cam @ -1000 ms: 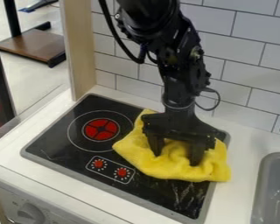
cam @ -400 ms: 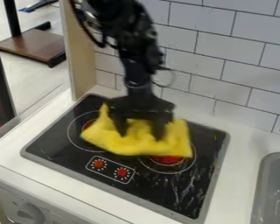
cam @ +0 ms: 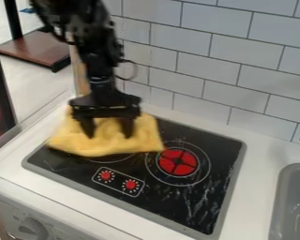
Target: Put the cloth at the right edge of the surface
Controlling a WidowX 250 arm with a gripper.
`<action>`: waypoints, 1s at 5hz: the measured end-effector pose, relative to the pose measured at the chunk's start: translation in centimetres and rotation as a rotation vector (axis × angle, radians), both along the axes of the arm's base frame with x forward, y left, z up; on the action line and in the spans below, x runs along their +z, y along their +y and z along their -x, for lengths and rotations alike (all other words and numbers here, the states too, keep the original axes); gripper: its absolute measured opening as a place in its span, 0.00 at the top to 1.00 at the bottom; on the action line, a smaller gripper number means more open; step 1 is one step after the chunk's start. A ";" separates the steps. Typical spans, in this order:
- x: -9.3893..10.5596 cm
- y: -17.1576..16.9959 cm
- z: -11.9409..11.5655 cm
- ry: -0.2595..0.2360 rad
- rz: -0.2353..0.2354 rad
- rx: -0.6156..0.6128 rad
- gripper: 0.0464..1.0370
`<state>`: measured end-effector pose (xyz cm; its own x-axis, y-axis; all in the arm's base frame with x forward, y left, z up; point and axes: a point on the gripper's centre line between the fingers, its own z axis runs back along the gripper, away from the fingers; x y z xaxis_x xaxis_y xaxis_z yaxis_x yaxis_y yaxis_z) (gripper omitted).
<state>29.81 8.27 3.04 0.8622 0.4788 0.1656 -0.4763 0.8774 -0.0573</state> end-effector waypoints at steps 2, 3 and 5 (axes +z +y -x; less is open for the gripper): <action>-0.3 1.7 2.3 0.030 0.019 0.033 0.04; 0.5 0.9 2.4 0.030 0.066 0.010 0.04; 3.5 -0.4 1.8 -0.027 0.146 0.014 0.04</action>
